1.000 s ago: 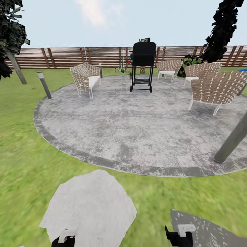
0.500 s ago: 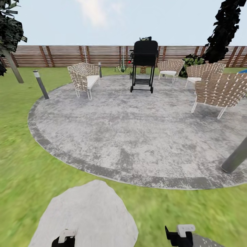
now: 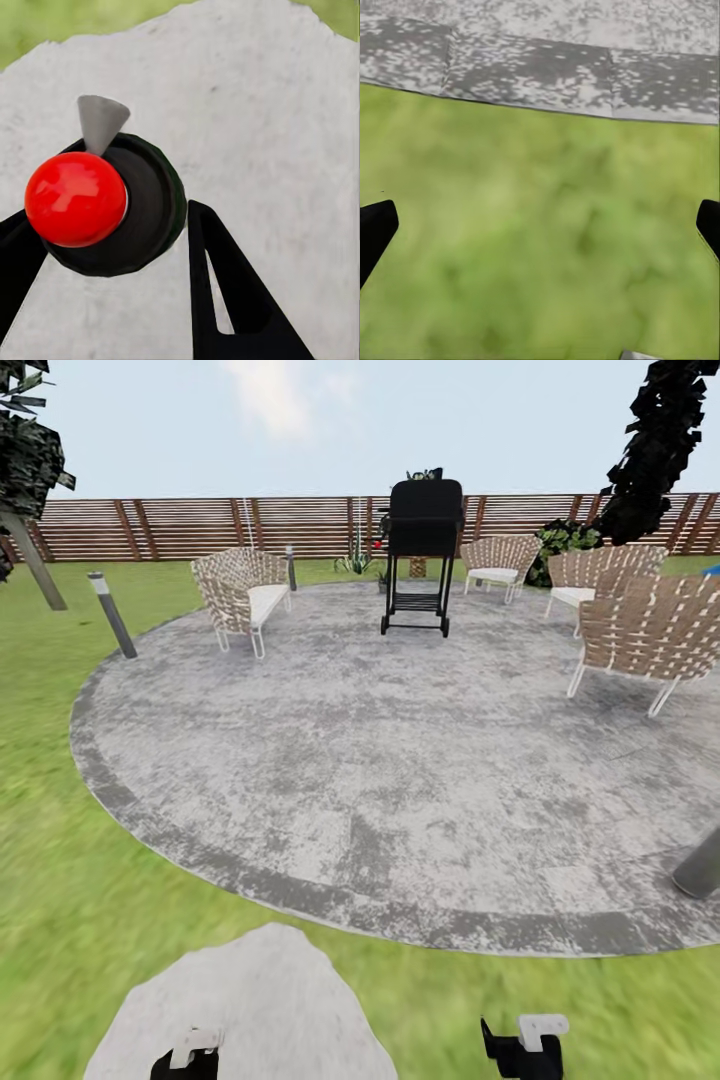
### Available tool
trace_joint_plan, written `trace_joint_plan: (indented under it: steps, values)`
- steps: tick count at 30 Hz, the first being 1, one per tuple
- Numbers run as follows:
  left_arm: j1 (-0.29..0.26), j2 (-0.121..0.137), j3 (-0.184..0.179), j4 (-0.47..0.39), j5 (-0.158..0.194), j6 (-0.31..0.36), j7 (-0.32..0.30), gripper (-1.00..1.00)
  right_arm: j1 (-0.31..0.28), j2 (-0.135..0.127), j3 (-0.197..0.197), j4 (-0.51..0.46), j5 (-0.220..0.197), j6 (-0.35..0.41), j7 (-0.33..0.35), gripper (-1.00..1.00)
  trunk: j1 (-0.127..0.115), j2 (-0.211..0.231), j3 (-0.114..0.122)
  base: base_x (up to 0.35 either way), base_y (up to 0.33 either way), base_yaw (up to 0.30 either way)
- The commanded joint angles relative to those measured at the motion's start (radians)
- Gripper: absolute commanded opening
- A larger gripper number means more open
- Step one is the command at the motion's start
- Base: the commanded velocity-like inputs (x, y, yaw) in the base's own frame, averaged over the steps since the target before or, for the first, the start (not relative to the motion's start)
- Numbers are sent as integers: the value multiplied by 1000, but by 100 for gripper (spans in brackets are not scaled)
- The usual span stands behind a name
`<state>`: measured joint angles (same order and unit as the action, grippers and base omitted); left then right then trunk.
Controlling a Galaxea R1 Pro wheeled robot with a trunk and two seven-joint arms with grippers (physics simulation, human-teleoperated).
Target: Pick up the pesticide atomizer in the garden and spray insectifuge to fully cover both potted plants in the garden.
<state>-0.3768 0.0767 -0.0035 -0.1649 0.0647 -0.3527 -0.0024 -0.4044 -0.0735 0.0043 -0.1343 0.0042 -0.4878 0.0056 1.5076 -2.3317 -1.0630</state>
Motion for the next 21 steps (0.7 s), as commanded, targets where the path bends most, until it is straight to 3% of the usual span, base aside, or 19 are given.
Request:
trace_joint_plan:
  steps: [1,21]
  values:
    - [-1,0,-1,1,7,-3,-1,-100,-1,0,0,1,0,-3,1,100,0,0,-1,336,0,0]
    - [-1,0,-1,1,6,-3,-1,-100,-1,0,0,1,-1,-3,-1,100,0,0,-1,336,0,0]
